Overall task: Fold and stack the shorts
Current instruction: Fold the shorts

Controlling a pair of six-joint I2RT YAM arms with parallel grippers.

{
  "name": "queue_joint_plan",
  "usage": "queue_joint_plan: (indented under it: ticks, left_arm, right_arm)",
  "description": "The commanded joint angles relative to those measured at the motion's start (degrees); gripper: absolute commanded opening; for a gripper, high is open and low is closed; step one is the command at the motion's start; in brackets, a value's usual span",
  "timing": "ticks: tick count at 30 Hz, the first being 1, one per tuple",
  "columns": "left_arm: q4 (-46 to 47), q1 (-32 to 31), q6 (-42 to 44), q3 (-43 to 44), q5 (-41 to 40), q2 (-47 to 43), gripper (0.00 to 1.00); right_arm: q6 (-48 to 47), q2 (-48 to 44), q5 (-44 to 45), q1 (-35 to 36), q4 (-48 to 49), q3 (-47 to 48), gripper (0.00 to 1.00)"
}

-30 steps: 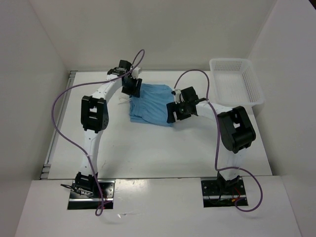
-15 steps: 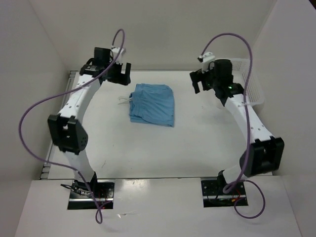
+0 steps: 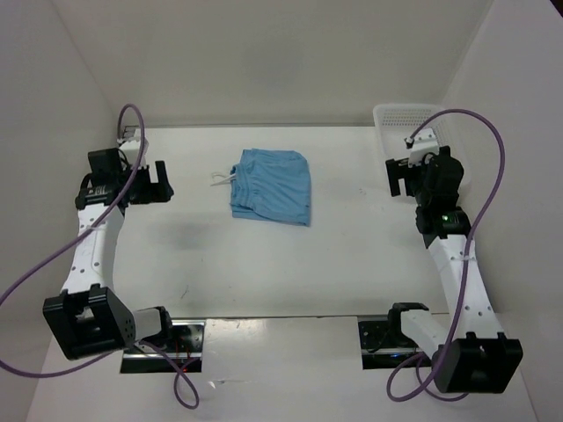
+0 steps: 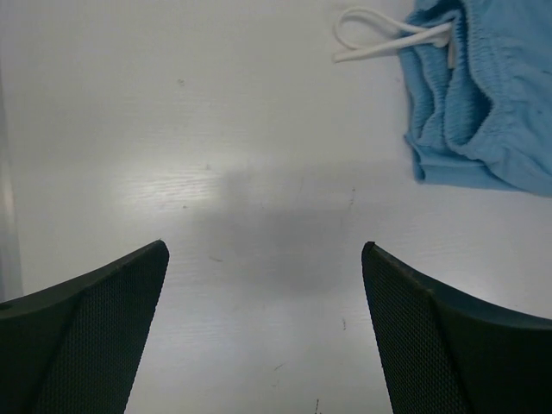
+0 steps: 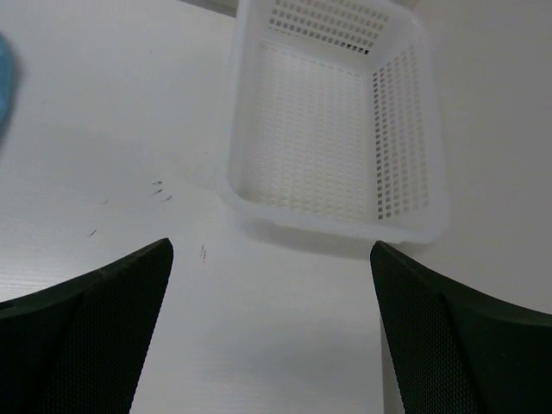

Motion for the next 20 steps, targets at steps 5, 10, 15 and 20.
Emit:
queue_joint_plan:
  ticks: [5,10,15,20]
  left_arm:
    - [7.12,2.01,0.25,-5.52,-7.47,-7.38,0.99]
    - [7.65,2.01,0.25,-6.14,-7.47,-8.53,0.99]
    - [8.17,2.01,0.25,-7.28,-8.0,-9.75,0.99]
    - [8.17,2.01,0.25,-7.29,-8.69,-10.28,0.99]
  right_arm:
    - [3.13,-10.88,-0.39,-2.48,3.76,-6.1,1.0]
    - [3.74,-14.75,-2.14,-3.01,1.74,-8.13,1.0]
    - [3.74,-17.91,-2.15,-3.01,1.21,-9.8,1.0]
    - [3.74,-18.53,-3.29,-3.01,0.68,-9.81,1.0]
